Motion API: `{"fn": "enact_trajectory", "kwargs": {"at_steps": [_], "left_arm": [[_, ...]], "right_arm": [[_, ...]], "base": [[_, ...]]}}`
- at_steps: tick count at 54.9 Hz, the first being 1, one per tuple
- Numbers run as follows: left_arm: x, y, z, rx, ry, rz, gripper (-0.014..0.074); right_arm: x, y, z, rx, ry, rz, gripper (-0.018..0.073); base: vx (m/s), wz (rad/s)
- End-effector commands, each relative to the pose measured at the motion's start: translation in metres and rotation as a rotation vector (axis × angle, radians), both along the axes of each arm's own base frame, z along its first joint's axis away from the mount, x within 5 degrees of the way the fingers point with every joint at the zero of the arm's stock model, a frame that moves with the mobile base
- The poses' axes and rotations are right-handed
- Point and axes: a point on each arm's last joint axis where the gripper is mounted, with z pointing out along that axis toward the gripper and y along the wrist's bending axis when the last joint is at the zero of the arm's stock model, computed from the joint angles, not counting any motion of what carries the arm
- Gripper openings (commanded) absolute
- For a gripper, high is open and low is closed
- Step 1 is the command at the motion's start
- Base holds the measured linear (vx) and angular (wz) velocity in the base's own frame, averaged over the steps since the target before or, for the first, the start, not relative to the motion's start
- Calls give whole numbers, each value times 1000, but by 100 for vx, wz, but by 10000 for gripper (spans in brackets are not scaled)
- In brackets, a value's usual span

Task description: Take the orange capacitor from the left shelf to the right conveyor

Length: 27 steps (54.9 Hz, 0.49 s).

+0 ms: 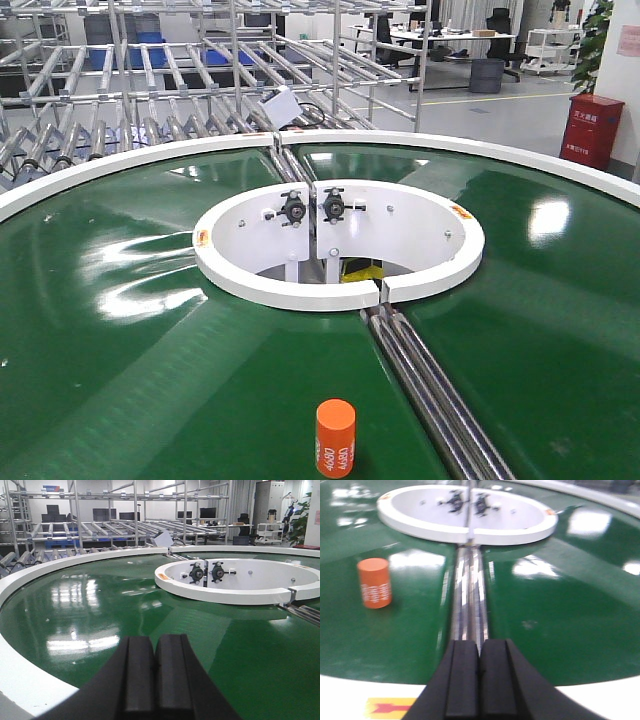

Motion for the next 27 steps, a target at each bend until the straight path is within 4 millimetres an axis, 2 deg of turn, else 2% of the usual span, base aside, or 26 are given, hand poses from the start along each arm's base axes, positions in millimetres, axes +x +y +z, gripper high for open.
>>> {"fn": "enact_trajectory", "kwargs": {"at_steps": [1, 15, 27], "left_arm": [[0, 0, -3, -9, -60, 1, -6], [0, 0, -3, -9, -60, 1, -6], [0, 0, -3, -9, -60, 1, -6]], "right_arm": [[2, -2, 0, 18, -168, -46, -11], [2, -5, -38, 73, -330, -104, -11], [2, -3, -38, 69, -329, -62, -11]], "base": [[0, 0], [0, 0], [0, 0]]}}
